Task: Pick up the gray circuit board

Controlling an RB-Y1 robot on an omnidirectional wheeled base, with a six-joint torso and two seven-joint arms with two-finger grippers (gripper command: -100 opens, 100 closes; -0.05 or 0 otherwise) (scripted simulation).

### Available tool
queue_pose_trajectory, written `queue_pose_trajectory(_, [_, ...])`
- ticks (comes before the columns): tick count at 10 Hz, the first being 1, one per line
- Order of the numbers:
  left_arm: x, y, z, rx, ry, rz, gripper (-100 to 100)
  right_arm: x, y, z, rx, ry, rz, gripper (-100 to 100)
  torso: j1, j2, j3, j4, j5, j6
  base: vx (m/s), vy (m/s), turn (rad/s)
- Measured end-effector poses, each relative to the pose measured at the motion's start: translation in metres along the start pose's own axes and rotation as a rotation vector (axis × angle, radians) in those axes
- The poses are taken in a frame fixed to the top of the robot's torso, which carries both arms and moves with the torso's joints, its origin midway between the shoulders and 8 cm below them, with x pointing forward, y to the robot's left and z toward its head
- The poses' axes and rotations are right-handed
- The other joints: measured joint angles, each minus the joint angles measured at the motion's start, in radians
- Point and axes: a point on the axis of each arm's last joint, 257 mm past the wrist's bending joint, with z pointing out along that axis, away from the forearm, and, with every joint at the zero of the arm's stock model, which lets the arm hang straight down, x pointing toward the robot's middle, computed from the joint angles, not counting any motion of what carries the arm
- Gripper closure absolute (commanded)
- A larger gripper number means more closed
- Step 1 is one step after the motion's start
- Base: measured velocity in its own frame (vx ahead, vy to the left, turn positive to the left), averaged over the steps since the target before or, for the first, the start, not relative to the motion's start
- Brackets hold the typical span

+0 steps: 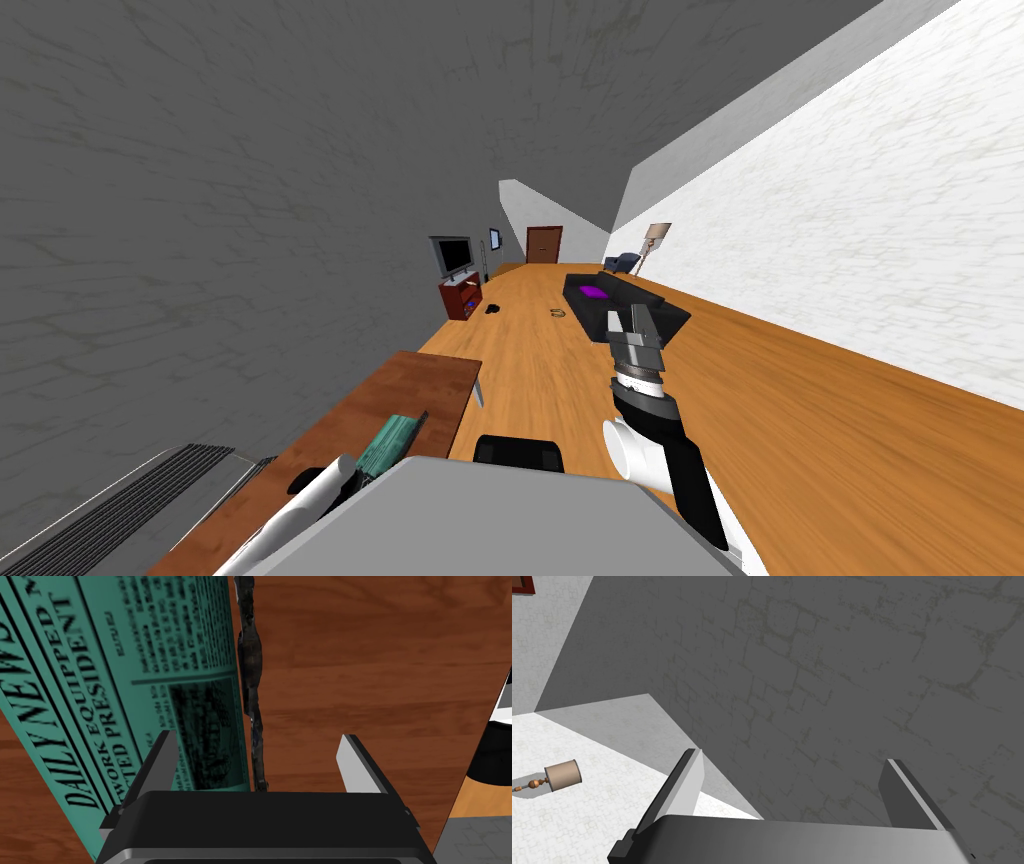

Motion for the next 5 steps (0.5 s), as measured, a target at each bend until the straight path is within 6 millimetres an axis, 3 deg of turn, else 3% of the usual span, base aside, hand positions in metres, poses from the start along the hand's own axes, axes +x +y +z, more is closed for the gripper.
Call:
queue_pose_trajectory(1, [-0.006, 0.000, -0.001, -0.014, -0.011, -0.012, -100, 0.000, 0.000, 0.000, 0.000, 0.000, 0.000, 0, 0.001, 0.001, 0.000, 0.000, 0.000, 0.000, -0.019, 0.013, -0.010])
queue_pose_trajectory(2, [-0.006, 0.001, -0.001, -0.017, -0.013, -0.013, 0, 0.000, 0.000, 0.000, 0.000, 0.000, 0.000, 0, 0.000, 0.000, 0.000, 0.000, 0.000, 0.000, 0.000, 0.000, 0.000])
queue_pose_trajectory(3, [-0.006, 0.001, -0.001, -0.017, -0.013, -0.013, -100, 0.000, 0.000, 0.000, 0.000, 0.000, 0.000, 0, -0.001, -0.001, -0.001, 0.000, 0.000, 0.000, 0.004, 0.052, 0.036])
queue_pose_trajectory(5, [-0.004, 0.016, 0.009, -0.019, -0.013, -0.010, -100, 0.000, 0.000, 0.000, 0.000, 0.000, 0.000, 0, 0.004, -0.002, -0.001, 0.000, 0.001, 0.000, 0.007, 0.077, 0.019])
